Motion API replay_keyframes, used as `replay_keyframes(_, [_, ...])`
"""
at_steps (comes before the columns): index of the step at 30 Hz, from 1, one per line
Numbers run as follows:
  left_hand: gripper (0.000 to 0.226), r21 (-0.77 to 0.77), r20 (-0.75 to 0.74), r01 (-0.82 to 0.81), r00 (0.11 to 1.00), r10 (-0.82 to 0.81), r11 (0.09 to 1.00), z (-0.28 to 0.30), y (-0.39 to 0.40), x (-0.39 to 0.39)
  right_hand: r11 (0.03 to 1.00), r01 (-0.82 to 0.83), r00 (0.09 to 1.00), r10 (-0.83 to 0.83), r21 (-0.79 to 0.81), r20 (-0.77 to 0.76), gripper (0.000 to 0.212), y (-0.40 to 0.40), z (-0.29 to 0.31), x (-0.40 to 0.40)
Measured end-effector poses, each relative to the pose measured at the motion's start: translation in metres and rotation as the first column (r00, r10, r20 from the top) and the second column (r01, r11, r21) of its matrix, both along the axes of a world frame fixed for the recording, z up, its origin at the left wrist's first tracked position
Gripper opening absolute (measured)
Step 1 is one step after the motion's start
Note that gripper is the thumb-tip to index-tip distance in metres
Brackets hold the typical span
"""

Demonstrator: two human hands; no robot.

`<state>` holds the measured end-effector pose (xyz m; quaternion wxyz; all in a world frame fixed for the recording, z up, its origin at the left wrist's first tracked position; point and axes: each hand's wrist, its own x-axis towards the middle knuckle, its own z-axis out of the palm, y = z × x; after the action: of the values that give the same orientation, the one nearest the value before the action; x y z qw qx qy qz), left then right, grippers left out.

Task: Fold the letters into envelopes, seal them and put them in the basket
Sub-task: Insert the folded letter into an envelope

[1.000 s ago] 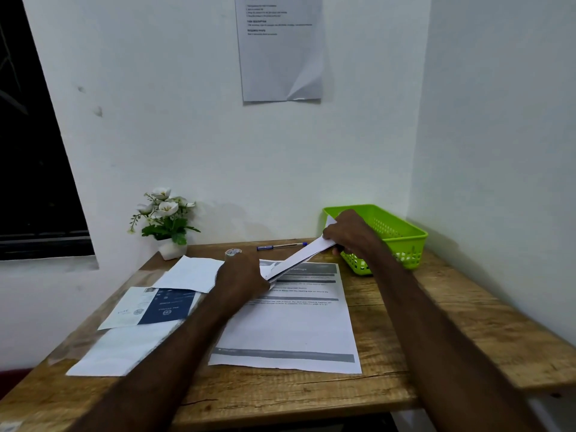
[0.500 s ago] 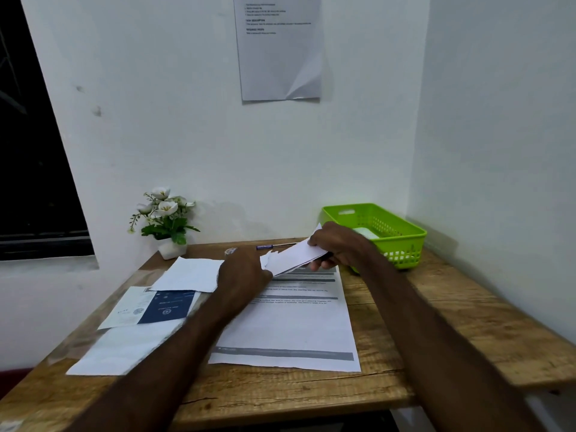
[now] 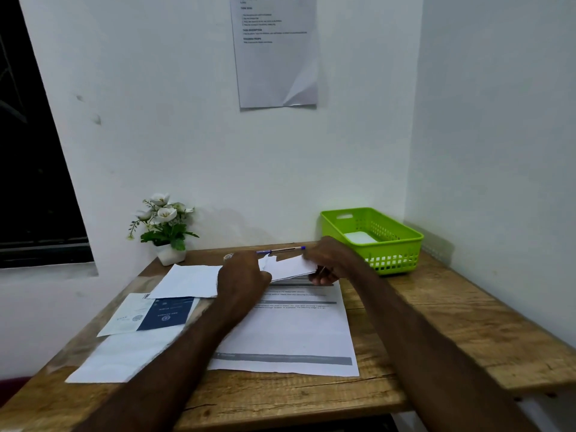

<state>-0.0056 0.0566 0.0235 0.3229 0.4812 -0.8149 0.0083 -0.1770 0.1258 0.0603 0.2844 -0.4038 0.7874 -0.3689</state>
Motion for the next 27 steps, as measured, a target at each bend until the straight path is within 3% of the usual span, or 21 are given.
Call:
replay_keyframes(5, [0.037,-0.001,0.002,0.008,1.000,-0.008,1.000,0.002,0.002,-0.001,0.990,0.085,0.996,-0.080,-0.110,0.044,0.012,0.001,0.003,-0.006])
replay_keyframes(16, [0.016,0.039,-0.015,0.113,0.994,-0.113,0.993,0.006,0.011,-0.003,0.978,0.056,0.985,-0.021,-0.203,0.169,0.020,-0.006,0.000,0.008])
replay_keyframes(27, [0.018,0.028,-0.048,0.101,0.994,-0.100,0.994,0.006,0.009,-0.004,0.983,0.063,0.976,-0.024,-0.171,0.219,0.007,-0.001,0.002,0.010])
